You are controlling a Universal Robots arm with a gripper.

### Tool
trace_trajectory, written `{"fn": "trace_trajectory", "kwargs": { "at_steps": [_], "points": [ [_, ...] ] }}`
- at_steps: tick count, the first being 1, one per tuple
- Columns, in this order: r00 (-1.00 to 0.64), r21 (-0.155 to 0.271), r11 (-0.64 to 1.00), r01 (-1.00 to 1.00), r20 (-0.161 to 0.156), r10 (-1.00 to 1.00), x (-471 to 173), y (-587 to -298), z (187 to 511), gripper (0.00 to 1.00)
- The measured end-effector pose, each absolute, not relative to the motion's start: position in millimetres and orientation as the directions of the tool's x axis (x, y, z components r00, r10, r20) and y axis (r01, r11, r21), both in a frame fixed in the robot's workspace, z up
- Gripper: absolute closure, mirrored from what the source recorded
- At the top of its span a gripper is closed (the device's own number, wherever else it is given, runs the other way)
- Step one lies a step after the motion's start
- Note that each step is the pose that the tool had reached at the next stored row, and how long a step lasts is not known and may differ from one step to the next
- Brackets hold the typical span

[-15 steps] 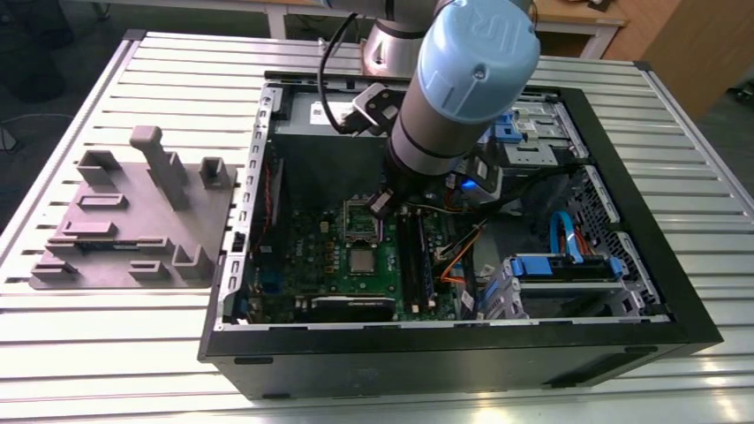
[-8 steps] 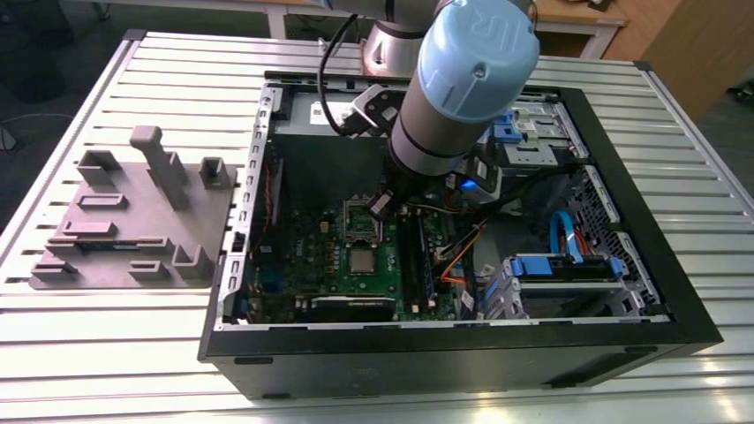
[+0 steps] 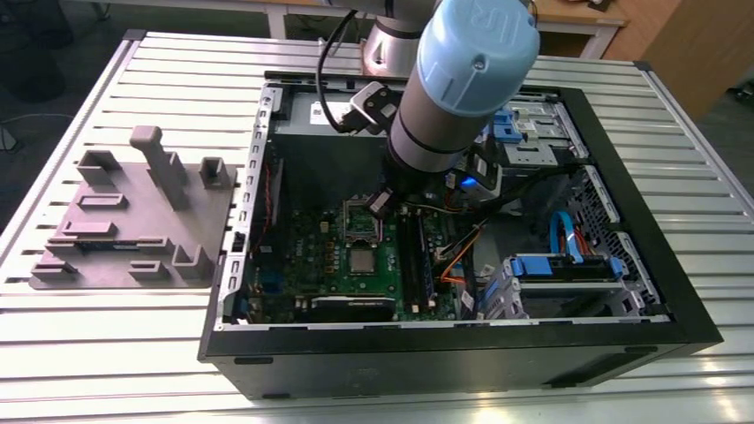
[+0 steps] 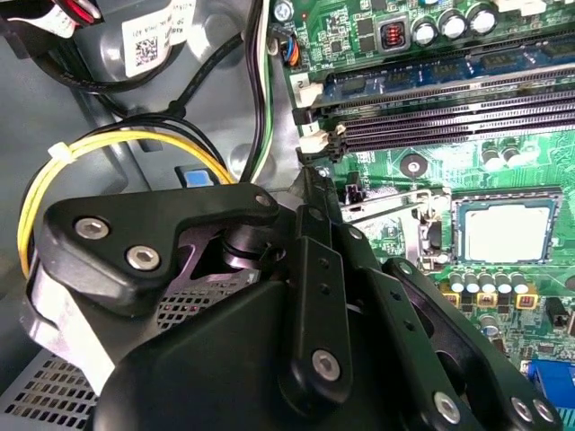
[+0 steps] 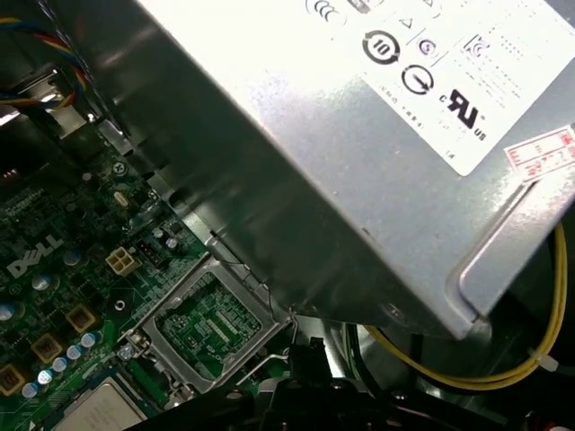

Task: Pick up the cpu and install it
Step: 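Close the cpu cover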

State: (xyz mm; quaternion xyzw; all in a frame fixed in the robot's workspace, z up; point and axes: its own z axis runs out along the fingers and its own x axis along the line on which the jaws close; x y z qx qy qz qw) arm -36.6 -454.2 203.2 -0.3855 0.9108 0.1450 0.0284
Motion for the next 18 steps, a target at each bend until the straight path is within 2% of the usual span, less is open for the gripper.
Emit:
{"fn": "trace_trajectory", "kwargs": {
  "at_steps": [11, 18],
  "points": [
    [-0.701, 0.244, 0.660, -0.710, -0.165, -0.694, -36.7, -454.3, 203.0, 0.90],
    [-0.701, 0.273, 0.649, -0.710, -0.196, -0.686, -36.6, -454.2, 198.8, 0.90]
  ]
}}
